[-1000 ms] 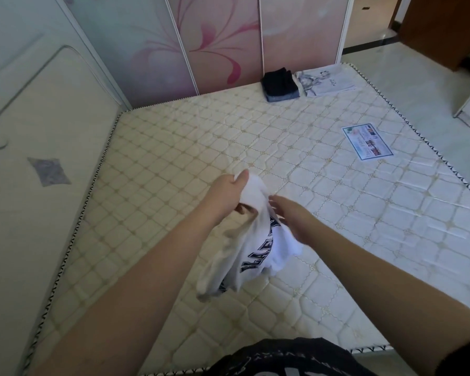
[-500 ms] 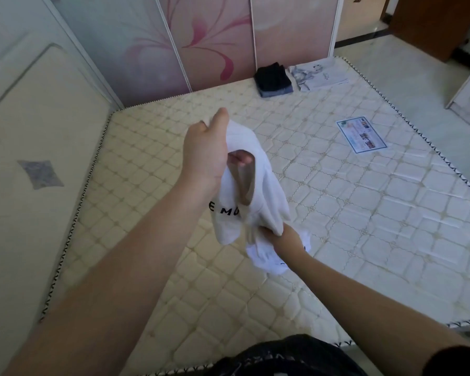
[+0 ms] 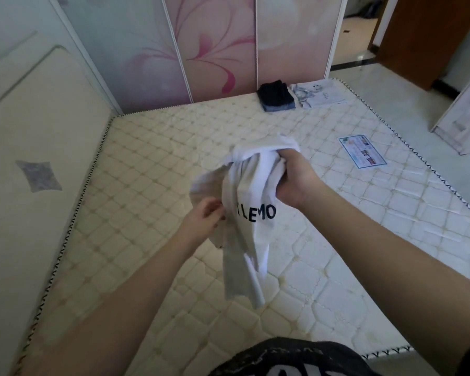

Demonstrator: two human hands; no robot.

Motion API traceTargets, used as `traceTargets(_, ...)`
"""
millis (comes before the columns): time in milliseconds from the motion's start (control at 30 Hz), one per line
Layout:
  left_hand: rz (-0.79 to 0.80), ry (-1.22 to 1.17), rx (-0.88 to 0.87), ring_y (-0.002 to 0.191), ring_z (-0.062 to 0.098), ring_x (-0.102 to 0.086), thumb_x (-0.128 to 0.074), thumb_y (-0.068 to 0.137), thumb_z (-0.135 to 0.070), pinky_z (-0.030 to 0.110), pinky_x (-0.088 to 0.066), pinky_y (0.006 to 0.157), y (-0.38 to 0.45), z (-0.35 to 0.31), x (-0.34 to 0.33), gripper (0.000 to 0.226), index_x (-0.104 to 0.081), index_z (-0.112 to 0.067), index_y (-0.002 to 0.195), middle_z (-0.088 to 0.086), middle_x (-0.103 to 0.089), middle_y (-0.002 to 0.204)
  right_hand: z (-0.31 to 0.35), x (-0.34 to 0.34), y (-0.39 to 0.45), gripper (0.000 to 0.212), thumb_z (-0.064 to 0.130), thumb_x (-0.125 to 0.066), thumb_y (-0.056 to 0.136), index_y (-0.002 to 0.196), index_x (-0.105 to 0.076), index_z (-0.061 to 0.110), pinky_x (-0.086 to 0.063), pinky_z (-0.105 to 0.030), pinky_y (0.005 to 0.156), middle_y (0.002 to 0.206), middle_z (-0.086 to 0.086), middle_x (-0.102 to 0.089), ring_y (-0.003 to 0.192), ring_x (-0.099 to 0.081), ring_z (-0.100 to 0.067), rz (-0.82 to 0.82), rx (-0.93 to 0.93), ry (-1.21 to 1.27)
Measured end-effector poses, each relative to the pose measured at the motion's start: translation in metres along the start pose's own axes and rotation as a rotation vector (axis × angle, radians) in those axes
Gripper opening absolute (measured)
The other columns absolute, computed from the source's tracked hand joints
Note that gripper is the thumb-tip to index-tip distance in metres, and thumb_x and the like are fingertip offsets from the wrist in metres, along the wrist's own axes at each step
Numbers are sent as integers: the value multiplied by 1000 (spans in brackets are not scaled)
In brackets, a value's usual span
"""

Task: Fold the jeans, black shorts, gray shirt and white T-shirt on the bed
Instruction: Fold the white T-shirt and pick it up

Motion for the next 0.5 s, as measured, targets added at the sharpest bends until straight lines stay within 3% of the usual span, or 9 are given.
traceTargets(67, 114, -43, 53, 106, 9, -64, -51, 94, -50, 21, -51, 84, -19, 34, -11, 24, -57, -45, 117, -19, -68, 110, -3, -29, 0, 43, 20, -50, 98, 134, -52, -4, -44, -40, 106, 130, -20, -59, 121, -58, -31, 37, -13, -51)
traceTargets(133, 161, -56, 69, 104, -7, -60, -57, 81, -60, 9, -48, 78, -28, 49, -20, 47, -45, -50, 126, -30, -64, 111, -8, -53, 2, 44, 16, -49, 97, 135, -49, -7, -43, -40, 108, 131, -21, -58, 124, -56, -32, 57, -18, -96)
traceTargets(233, 129, 95, 19, 101, -9, -59, -76, 75, -43, 6, -45, 75, -26, 54, -20, 73, -34, -38, 134, -26, -61, 114, -19, -69, 11, 46, 18, -52, 96, 135, -51, -6, -44, -40, 106, 133, -20, -58, 121, -59, -30, 19, -68, -73)
traceTargets(300, 78, 86, 45, 103, 3, -61, -72, 85, -26, 12, -47, 82, -18, 57, -15, 53, -45, -27, 130, -15, -62, 115, -31, -78, 13, 44, 18, -53, 94, 131, -54, -6, -45, -40, 104, 130, -19, -60, 119, -61, -31, 40, -121, -79)
traceTargets(367, 42, -8, 137, 94, 11, -65, -62, 93, -16, 10, -49, 71, -11, 59, -10, 17, -61, -24, 108, -11, -69, 101, -39, -85, 19, 40, 18, -54, 94, 125, -57, -7, -44, -42, 105, 128, -20, -61, 119, -61, -33, 80, -125, -87)
traceTargets(433, 26, -76, 242, 72, 9, -63, -53, 97, -8, 5, -45, 54, -8, 55, -2, 19, -64, -18, 86, -8, -70, 78, -41, -83, 26, 44, 24, -55, 96, 127, -56, -7, -42, -43, 107, 127, -20, -62, 119, -61, -33, 88, -93, -55)
traceTargets(500, 27, -94, 272, 60, 6, -60, -54, 95, -11, 10, -46, 50, -1, 50, 5, 20, -63, -17, 78, -4, -70, 70, -47, -79, 28, 47, 39, -52, 98, 122, -64, 0, -39, -40, 110, 122, -17, -66, 118, -61, -27, 150, -98, -103)
Point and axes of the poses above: each hand's wrist, its own y-axis towards the middle knuckle, its own x-axis out of the back of the hand, z = x × y, the point moved 7 cm from there along y, towards the middle knuckle
